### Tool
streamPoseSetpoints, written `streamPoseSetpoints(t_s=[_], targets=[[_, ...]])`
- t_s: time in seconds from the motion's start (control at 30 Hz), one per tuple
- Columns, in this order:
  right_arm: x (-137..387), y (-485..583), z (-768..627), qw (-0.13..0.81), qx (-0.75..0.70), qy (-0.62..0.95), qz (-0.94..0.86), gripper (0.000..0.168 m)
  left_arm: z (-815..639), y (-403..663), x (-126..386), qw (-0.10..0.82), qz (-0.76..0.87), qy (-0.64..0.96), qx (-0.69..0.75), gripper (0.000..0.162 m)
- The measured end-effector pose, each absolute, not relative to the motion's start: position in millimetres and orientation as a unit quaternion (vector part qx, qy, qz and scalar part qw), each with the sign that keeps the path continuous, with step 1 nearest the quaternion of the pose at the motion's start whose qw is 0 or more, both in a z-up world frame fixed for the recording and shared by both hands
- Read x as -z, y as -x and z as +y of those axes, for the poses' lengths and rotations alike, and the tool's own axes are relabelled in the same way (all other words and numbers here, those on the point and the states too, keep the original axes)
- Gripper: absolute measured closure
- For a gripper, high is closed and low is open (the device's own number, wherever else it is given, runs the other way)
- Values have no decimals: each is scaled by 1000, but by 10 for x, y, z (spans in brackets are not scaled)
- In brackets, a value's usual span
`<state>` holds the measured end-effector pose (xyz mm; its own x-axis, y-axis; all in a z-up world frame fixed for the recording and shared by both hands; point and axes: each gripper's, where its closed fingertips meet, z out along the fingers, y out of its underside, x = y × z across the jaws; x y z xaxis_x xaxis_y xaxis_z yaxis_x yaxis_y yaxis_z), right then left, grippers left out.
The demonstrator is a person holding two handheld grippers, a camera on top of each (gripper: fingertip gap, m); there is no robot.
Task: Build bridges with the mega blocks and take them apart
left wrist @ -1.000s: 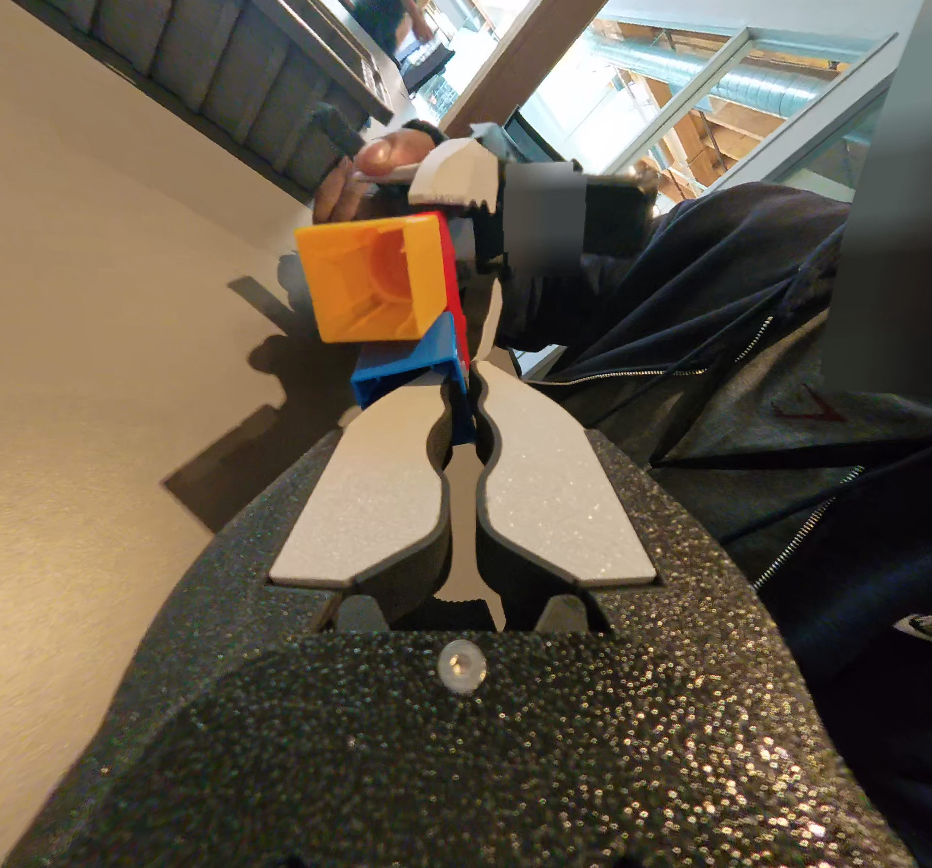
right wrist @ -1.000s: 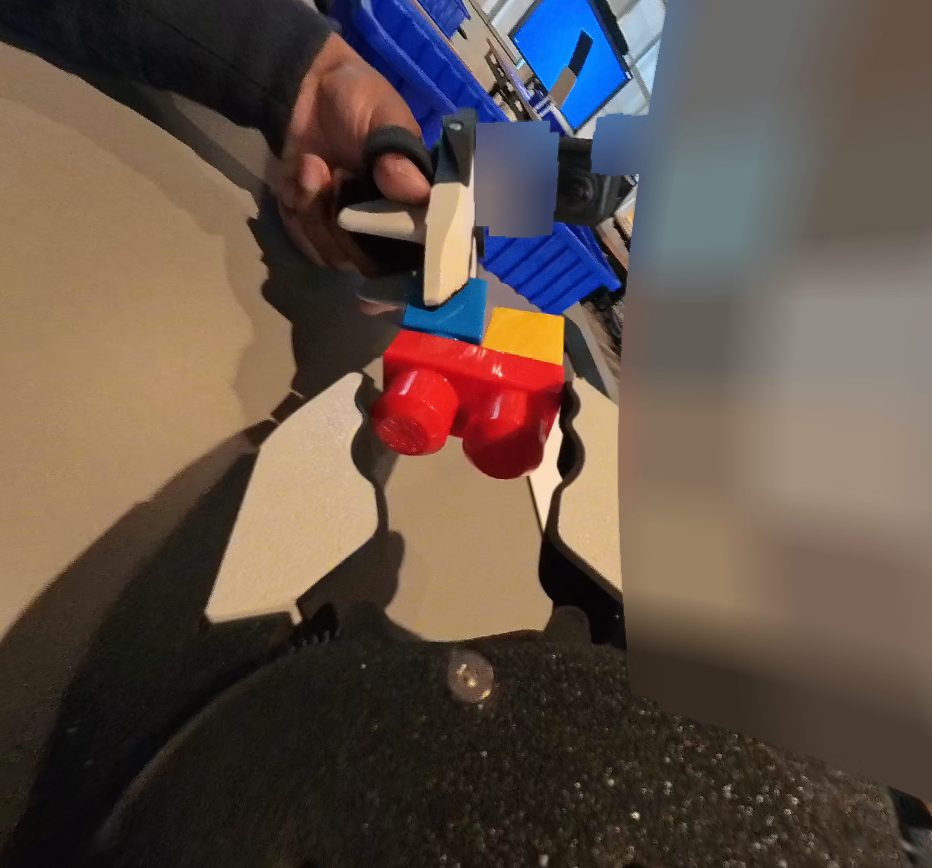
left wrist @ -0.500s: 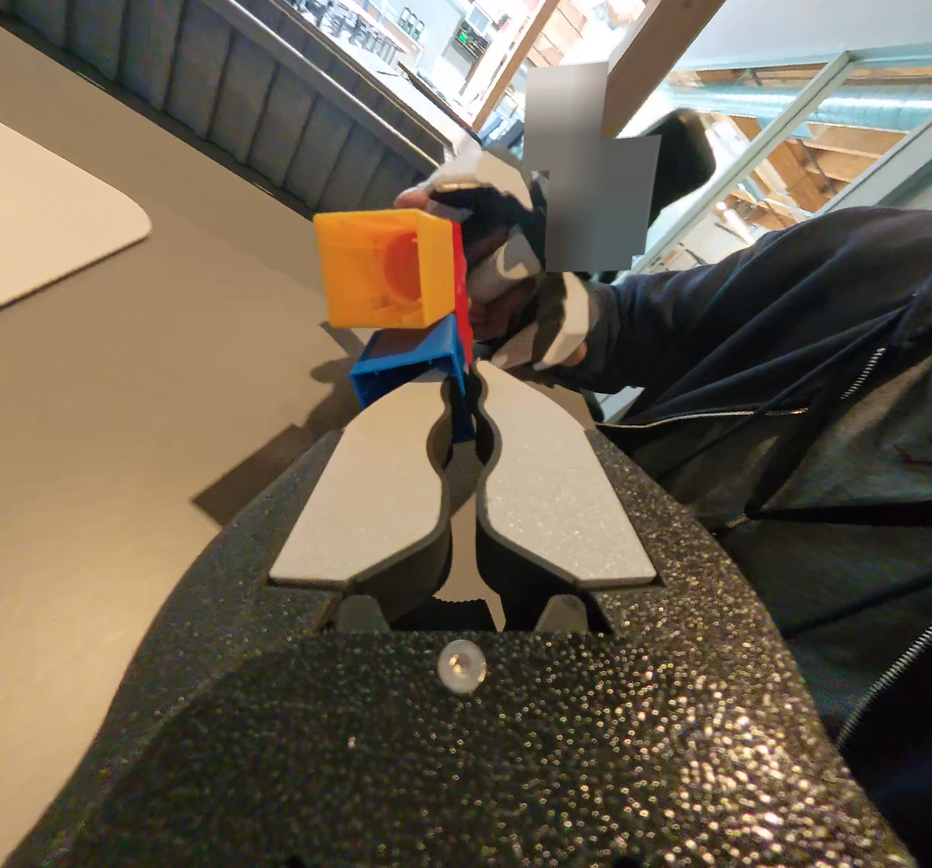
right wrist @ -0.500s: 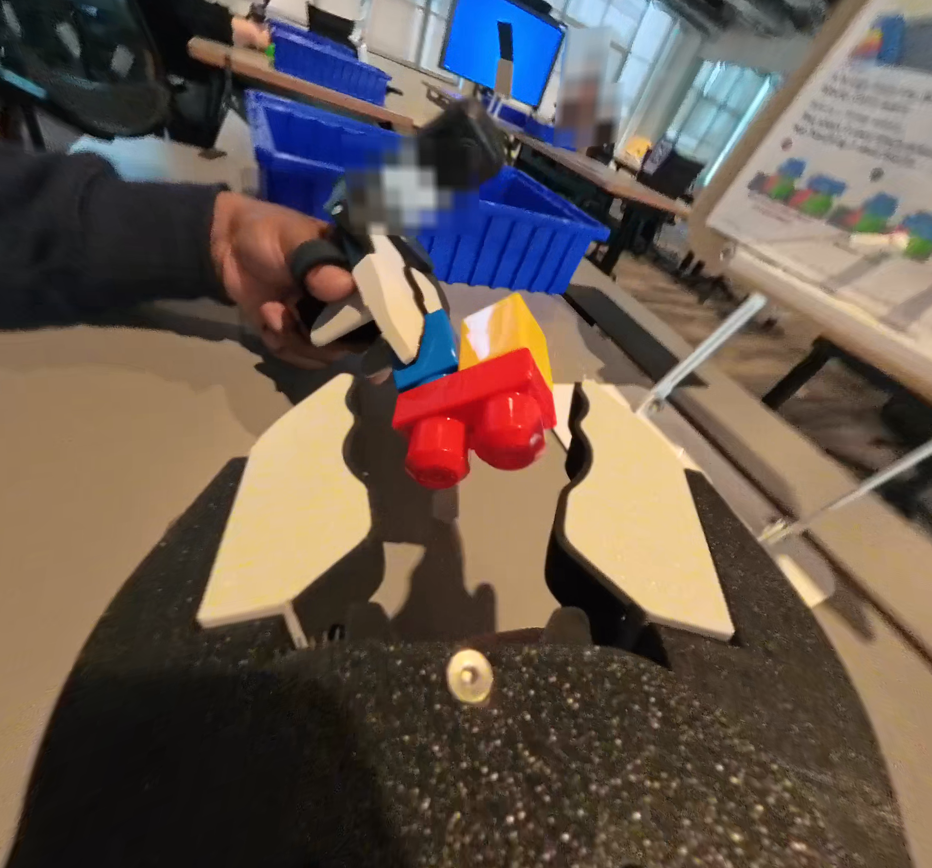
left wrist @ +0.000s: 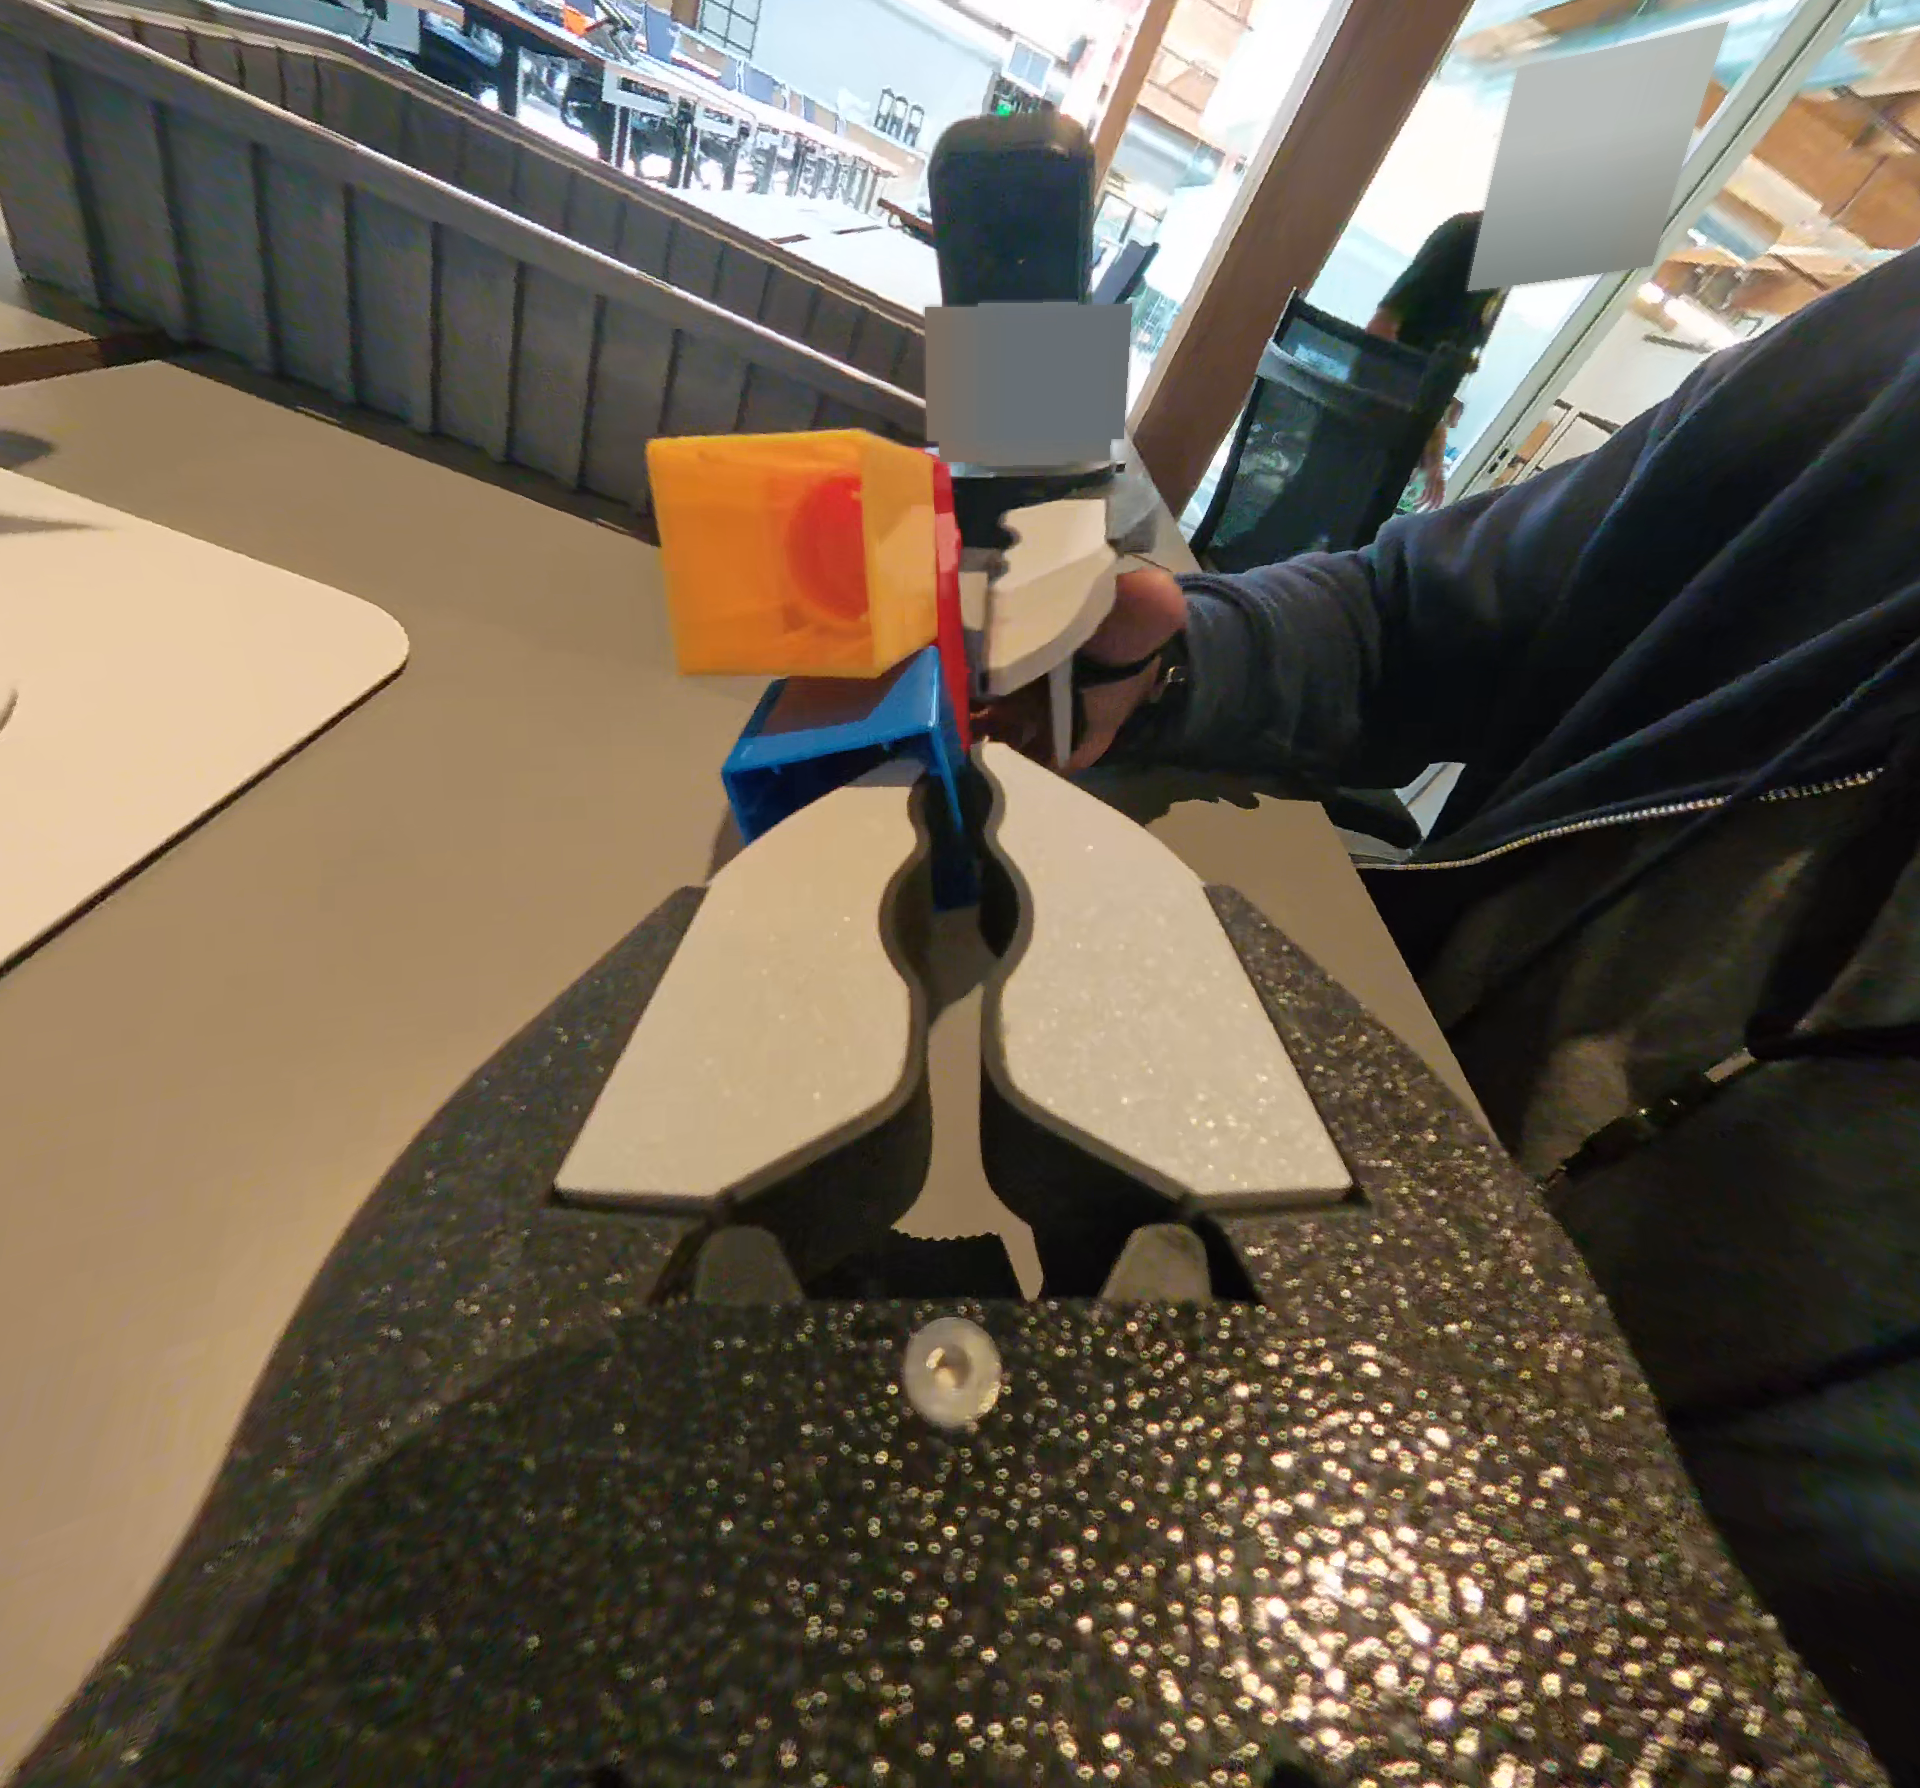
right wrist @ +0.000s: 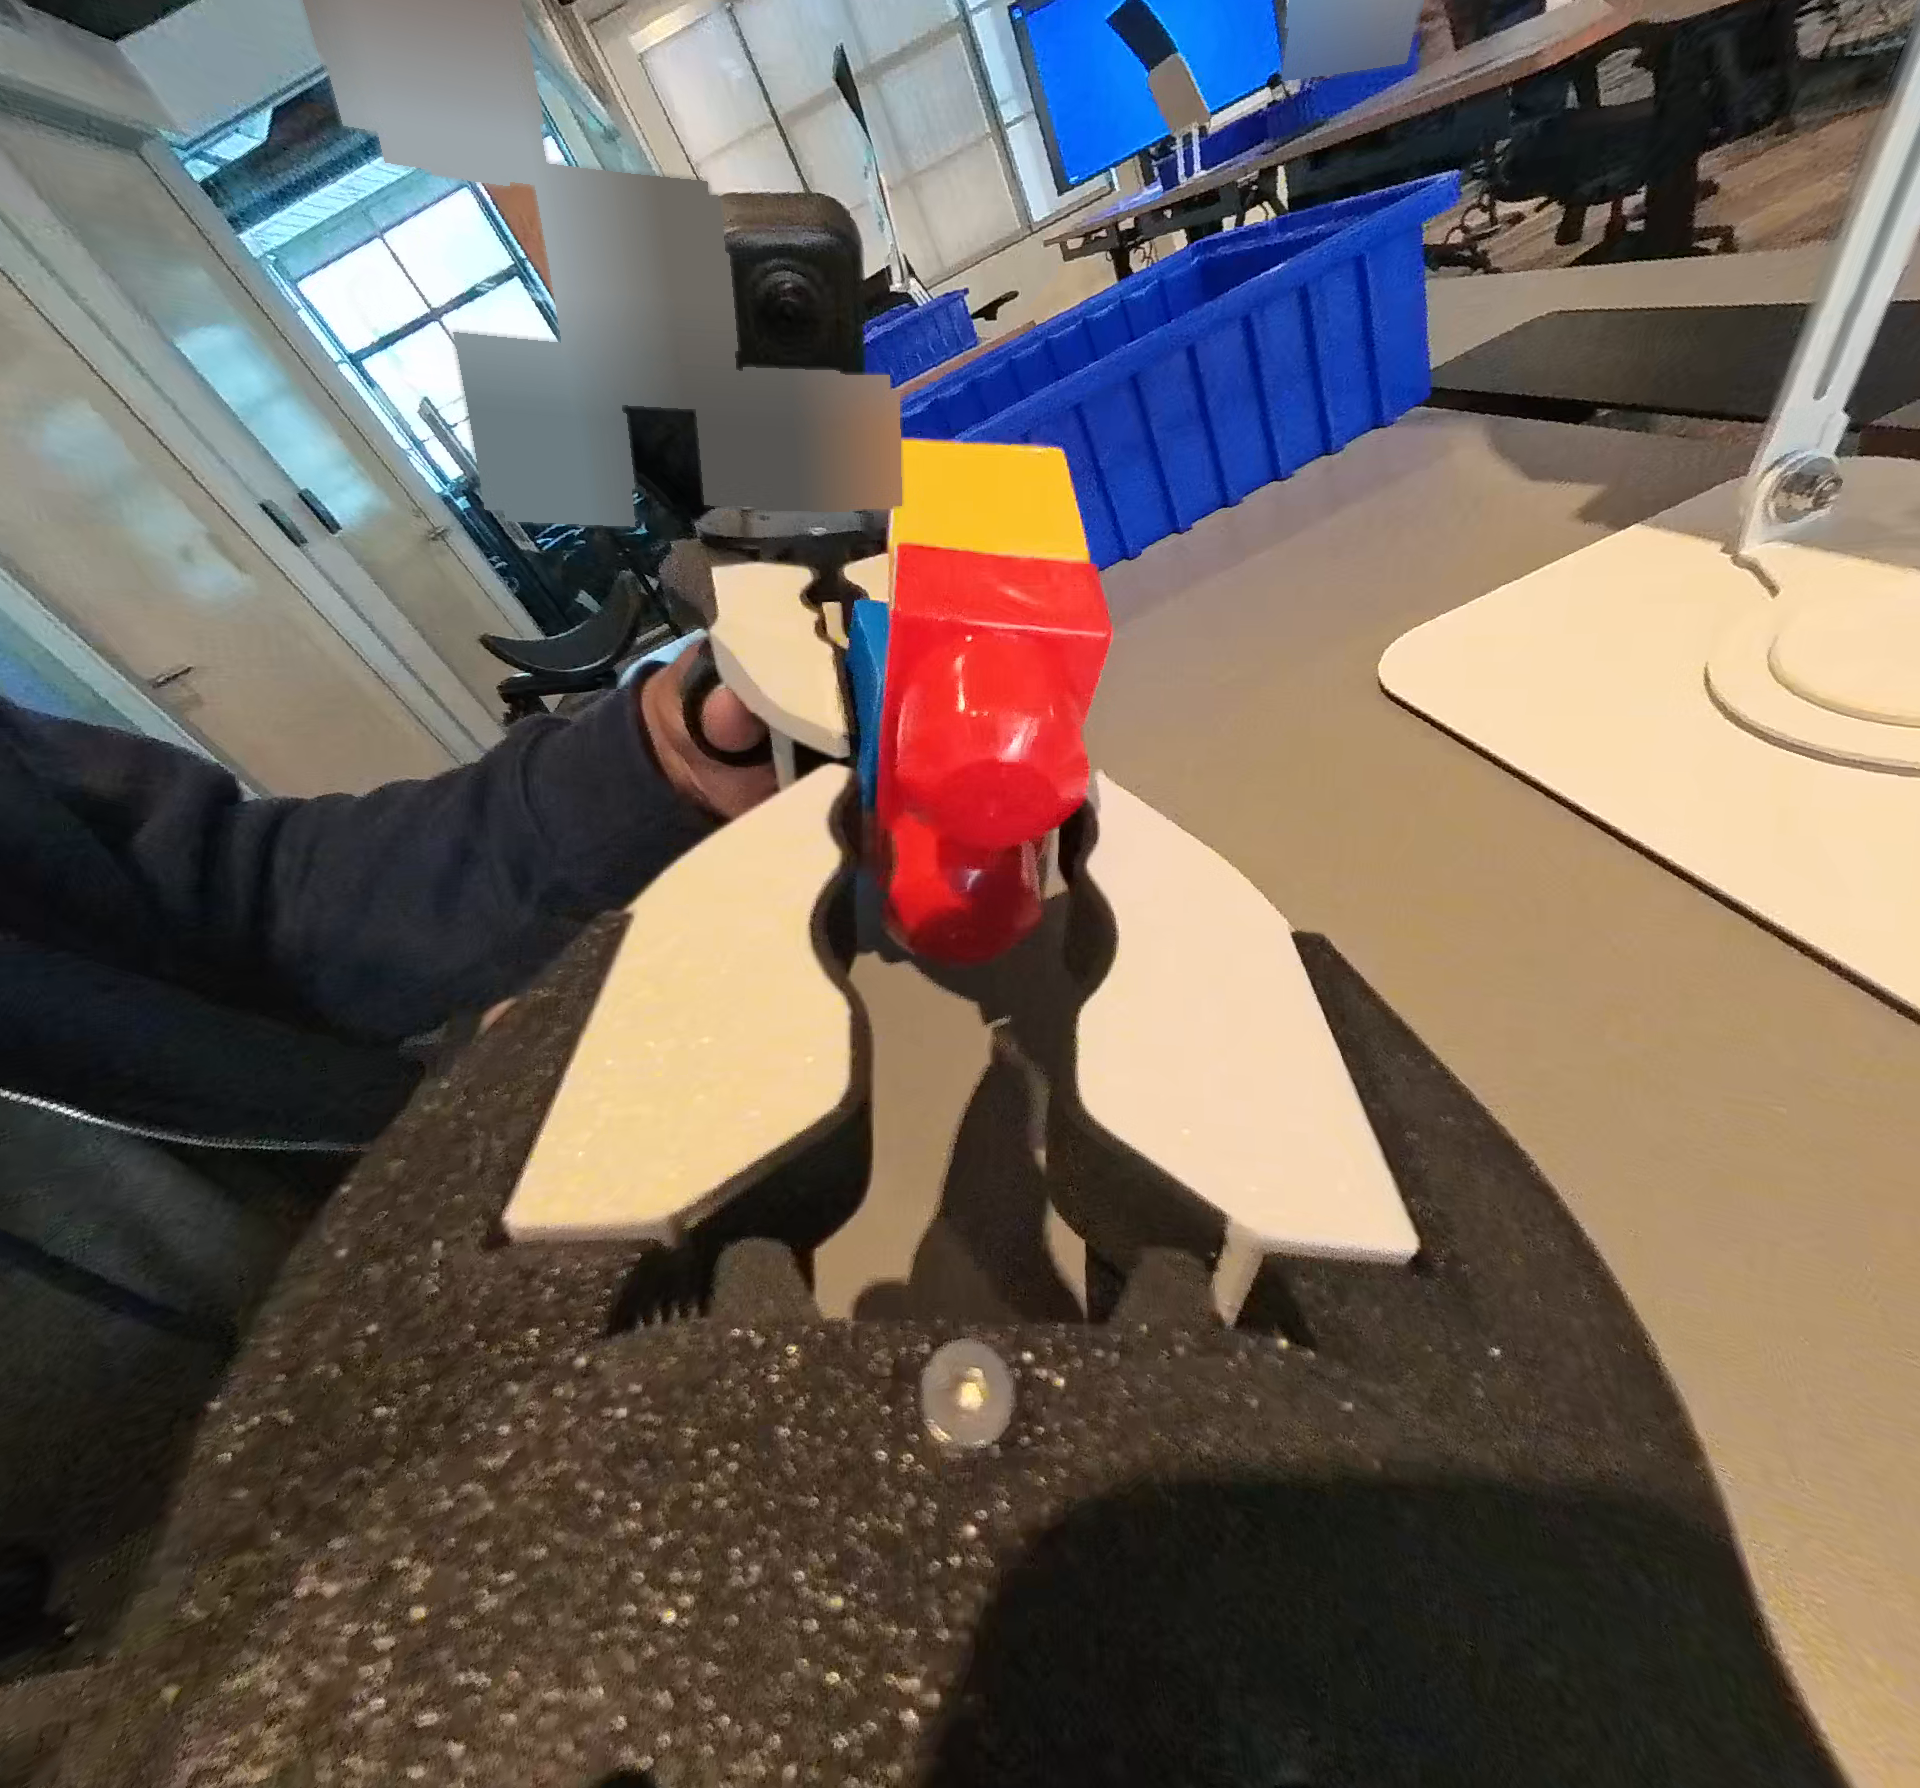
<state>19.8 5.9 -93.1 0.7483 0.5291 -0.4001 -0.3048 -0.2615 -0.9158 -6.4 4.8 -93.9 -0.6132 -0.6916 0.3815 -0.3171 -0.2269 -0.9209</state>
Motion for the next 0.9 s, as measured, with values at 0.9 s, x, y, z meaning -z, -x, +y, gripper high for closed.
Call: streamPoseSetpoints(t_s=[0.9], targets=[[1087,61,-66,513,-410,740,-146,133,-131,285,1079,66,660,403,630,160]])
